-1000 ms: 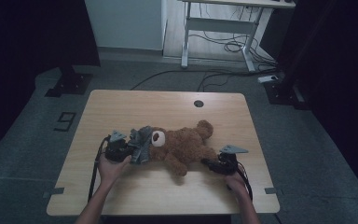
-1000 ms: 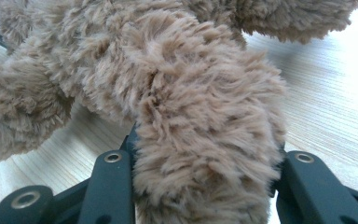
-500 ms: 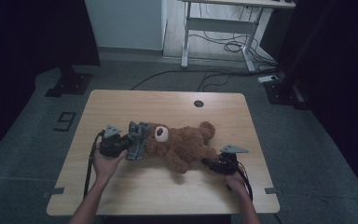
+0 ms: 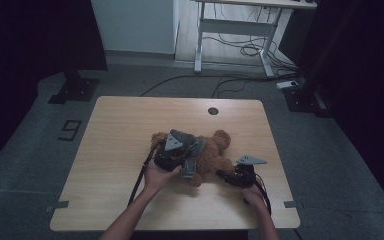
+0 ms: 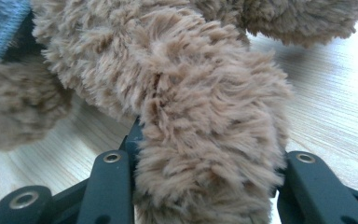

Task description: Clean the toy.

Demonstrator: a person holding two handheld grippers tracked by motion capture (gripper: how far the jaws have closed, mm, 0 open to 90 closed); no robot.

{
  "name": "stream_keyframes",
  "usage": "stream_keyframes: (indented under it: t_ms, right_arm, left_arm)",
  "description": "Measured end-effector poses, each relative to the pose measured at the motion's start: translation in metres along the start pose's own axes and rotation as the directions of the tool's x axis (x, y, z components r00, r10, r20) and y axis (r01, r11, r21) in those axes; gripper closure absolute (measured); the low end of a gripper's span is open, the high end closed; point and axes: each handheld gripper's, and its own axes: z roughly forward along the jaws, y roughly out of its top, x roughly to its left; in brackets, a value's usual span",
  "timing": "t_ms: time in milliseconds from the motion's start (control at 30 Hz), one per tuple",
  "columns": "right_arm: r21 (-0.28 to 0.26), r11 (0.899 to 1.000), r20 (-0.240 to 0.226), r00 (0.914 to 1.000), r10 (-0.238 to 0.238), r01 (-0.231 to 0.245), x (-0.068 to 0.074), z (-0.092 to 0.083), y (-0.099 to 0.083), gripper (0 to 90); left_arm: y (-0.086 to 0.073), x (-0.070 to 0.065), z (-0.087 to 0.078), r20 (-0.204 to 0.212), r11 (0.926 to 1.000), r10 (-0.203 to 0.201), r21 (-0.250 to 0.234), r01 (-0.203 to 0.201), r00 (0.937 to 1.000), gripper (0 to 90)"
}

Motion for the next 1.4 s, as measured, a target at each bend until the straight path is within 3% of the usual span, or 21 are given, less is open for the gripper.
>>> stream_keyframes:
  t_ms: [100, 133, 267, 333, 400, 467, 567, 667, 700, 800, 833, 867, 900, 933, 1000, 1133, 1267, 1400]
  right_arm:
    - [-0.002, 1.0, -0.01, 0.9999, -0.005, 0.005, 0.0, -0.001, 0.0, 53.7]
    - [-0.003, 1.0, -0.014, 0.9999, -0.01, 0.01, 0.001, 0.0, 0.001, 53.8]
    - [-0.001, 1.0, -0.019, 0.9998, -0.009, 0.009, 0.002, 0.001, 0.001, 53.7]
    - [0.003, 1.0, -0.018, 0.9998, -0.004, 0.004, 0.003, 0.001, 0.001, 53.8]
    - [0.004, 1.0, -0.021, 0.9998, -0.003, 0.003, 0.002, 0.001, 0.0, 53.8]
    - [0.006, 1.0, -0.024, 0.9997, -0.001, 0.001, 0.001, 0.002, 0.0, 53.9]
    - [0.009, 1.0, -0.029, 0.9996, -0.004, 0.004, 0.001, 0.003, 0.0, 53.8]
    - [0.009, 1.0, -0.032, 0.9995, -0.001, 0.001, 0.001, 0.004, -0.001, 53.8]
    - [0.01, 1.0, -0.032, 0.9995, 0.001, -0.001, 0.001, 0.004, -0.001, 53.8]
    - [0.011, 1.0, -0.034, 0.9994, 0.001, 0.0, 0.0, 0.005, -0.001, 53.9]
    - [0.01, 1.0, -0.031, 0.9995, 0.002, -0.002, -0.001, 0.005, -0.001, 53.8]
    - [0.01, 1.0, -0.03, 0.9995, 0.006, -0.006, -0.001, 0.005, 0.0, 53.9]
    - [0.01, 1.0, -0.027, 0.9996, 0.006, -0.006, -0.002, 0.005, 0.0, 53.8]
    - [0.01, 1.0, -0.023, 0.9997, 0.007, -0.007, -0.002, 0.005, 0.0, 53.8]
    - [0.011, 1.0, -0.013, 0.9999, 0.006, -0.006, -0.002, 0.005, 0.0, 53.8]
    - [0.005, 1.0, 0.002, 0.9999, 0.013, -0.013, -0.004, 0.005, 0.0, 53.8]
    - [0.005, 1.0, 0.01, 0.9998, 0.017, -0.017, -0.005, 0.005, 0.0, 52.4]
    - [-0.001, 1.0, 0.024, 0.9997, 0.01, -0.01, -0.004, 0.004, 0.0, 46.5]
  left_arm:
    - [-0.006, 0.009, -0.005, 0.001, 0.9993, -0.032, -0.018, 0.032, 0.9995, 79.1]
    - [-0.011, 0.017, -0.015, -0.002, 0.9983, -0.047, -0.034, 0.046, 0.9989, 79.1]
    - [-0.021, 0.025, -0.037, -0.075, 0.9979, -0.022, -0.063, 0.017, 0.9969, 79.6]
    - [-0.027, 0.033, -0.048, -0.115, 0.9962, -0.036, -0.083, 0.027, 0.9927, 79.8]
    - [-0.034, 0.045, -0.053, -0.127, 0.9955, -0.07, -0.072, 0.061, 0.9895, 79.8]
    - [-0.041, 0.057, -0.053, -0.107, 0.9917, -0.119, -0.063, 0.112, 0.9872, 79.8]
    - [-0.049, 0.069, -0.051, -0.1, 0.986, -0.162, -0.055, 0.158, 0.9816, 79.6]
    - [-0.055, 0.081, -0.048, -0.101, 0.9774, -0.21, -0.048, 0.206, 0.9725, 79.6]
    - [-0.055, 0.081, -0.048, -0.101, 0.9774, -0.21, -0.048, 0.206, 0.9725, 79.6]
    - [-0.066, 0.097, -0.042, -0.105, 0.967, -0.254, -0.011, 0.255, 0.9614, 79.6]
    - [-0.066, 0.097, -0.042, -0.105, 0.967, -0.254, -0.011, 0.255, 0.9614, 79.6]
    - [-0.072, 0.104, -0.038, -0.117, 0.962, -0.269, 0.012, 0.273, 0.9559, 79.6]
    - [-0.072, 0.104, -0.038, -0.117, 0.962, -0.269, 0.012, 0.273, 0.9559, 79.6]
    - [-0.078, 0.109, -0.033, -0.123, 0.9567, -0.284, 0.029, 0.29, 0.9509, 79.6]
    - [-0.081, 0.111, -0.029, -0.116, 0.9525, -0.297, 0.031, 0.303, 0.9476, 79.7]
    - [-0.08, 0.108, -0.025, -0.133, 0.9587, -0.274, 0.042, 0.281, 0.9526, 79.7]
    - [-0.08, 0.112, -0.021, -0.144, 0.9557, -0.275, 0.067, 0.287, 0.9506, 79.5]
    - [-0.079, 0.113, -0.031, -0.154, 0.9594, -0.267, 0.052, 0.277, 0.9514, 78.8]
